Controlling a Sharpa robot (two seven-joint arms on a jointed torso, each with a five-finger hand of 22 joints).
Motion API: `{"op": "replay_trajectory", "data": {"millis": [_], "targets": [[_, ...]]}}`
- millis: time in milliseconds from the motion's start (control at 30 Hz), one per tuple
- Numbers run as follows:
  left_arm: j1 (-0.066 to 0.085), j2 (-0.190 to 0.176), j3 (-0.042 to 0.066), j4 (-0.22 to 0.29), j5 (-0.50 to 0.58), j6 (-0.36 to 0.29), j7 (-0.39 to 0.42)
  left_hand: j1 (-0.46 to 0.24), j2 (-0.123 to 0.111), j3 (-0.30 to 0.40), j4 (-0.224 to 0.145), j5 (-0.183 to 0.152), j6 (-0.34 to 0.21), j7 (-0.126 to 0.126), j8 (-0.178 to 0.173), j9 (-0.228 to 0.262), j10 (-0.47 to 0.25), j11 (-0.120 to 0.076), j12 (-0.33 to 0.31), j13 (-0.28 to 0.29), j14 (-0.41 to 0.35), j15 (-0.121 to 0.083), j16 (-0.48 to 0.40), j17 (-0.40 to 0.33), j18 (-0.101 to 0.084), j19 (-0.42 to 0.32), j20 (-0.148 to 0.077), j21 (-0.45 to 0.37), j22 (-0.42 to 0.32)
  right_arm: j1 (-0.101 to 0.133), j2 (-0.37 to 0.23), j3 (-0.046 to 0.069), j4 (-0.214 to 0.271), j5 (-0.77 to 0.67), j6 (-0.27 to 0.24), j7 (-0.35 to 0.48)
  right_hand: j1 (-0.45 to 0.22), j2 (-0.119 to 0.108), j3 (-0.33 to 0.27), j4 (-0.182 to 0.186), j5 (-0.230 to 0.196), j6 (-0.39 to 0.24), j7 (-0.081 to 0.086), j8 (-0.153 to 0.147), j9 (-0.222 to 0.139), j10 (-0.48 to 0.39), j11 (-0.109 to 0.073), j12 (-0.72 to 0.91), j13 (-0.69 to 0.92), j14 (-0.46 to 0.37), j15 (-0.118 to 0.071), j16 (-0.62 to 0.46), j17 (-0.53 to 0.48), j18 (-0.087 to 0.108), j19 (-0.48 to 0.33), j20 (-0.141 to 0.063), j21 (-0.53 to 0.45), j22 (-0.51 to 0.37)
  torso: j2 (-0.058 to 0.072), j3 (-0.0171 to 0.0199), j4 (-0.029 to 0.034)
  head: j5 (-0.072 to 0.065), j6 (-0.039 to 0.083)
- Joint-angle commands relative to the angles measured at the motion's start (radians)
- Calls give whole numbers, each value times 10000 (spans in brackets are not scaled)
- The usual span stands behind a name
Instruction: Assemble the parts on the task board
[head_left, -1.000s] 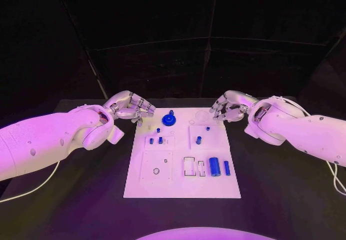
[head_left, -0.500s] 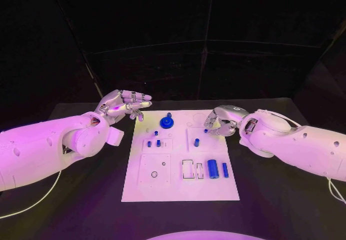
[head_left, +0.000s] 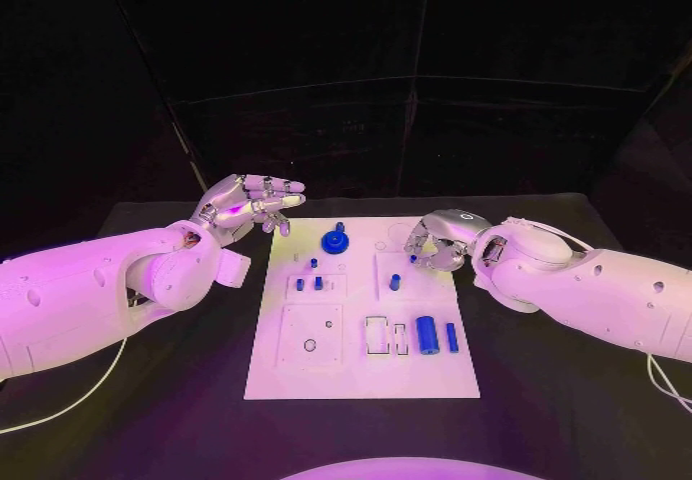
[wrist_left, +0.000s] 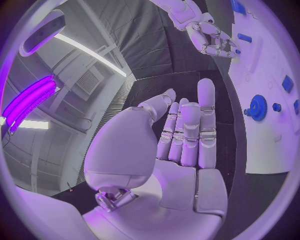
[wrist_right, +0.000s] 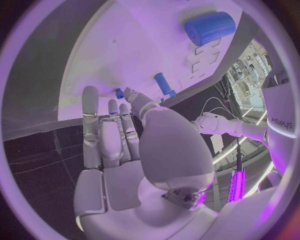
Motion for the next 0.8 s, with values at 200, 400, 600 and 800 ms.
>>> {"op": "replay_trajectory", "data": {"millis": [200,400,600,800], "targets": [[9,-31,6,65,170,157,214,-55,78,-61,-21,-24,-21,-48,18,-8,88,-12,71,16,-78,3,-70,-34,135,-58,11,-61,-19,9,127,6,-159,-151,466,-223,24,155,465,-69,-174,305,-47,-30,23,318,-46,-44,-218,233,17,58,-51,65,295,-22,417,561,-15,-1,-5,7,-64],[11,-78,6,117,171,155,188,-46,88,-62,-24,-23,-23,-45,19,-8,86,-12,77,16,-86,3,-73,-43,135,-61,10,-65,-21,8,174,6,-205,-243,658,-342,-13,140,735,-122,-205,466,-85,-32,28,529,-91,-38,-344,236,-15,107,-50,30,378,-49,627,843,-11,4,-4,-5,-94],[12,-94,6,131,171,171,163,34,156,-55,-59,21,-20,-38,27,-5,73,-12,115,13,-127,-1,-81,-86,135,-74,2,-88,-35,7,230,6,-216,-360,813,-431,-12,143,912,-171,-224,590,-117,-26,33,682,-131,-21,-412,245,-43,159,-18,-1,447,-73,791,1076,-11,11,2,-5,-127],[12,-108,6,137,171,160,161,38,159,-56,-62,26,-20,-38,28,-5,72,-12,118,13,-128,-2,-79,-86,135,-74,1,-90,-36,-2,301,6,-230,-450,919,-490,-8,131,989,-205,-244,653,-130,-23,35,757,-150,-12,-442,260,-55,218,56,-15,480,-85,872,1187,-15,5,-11,5,-159]]}}
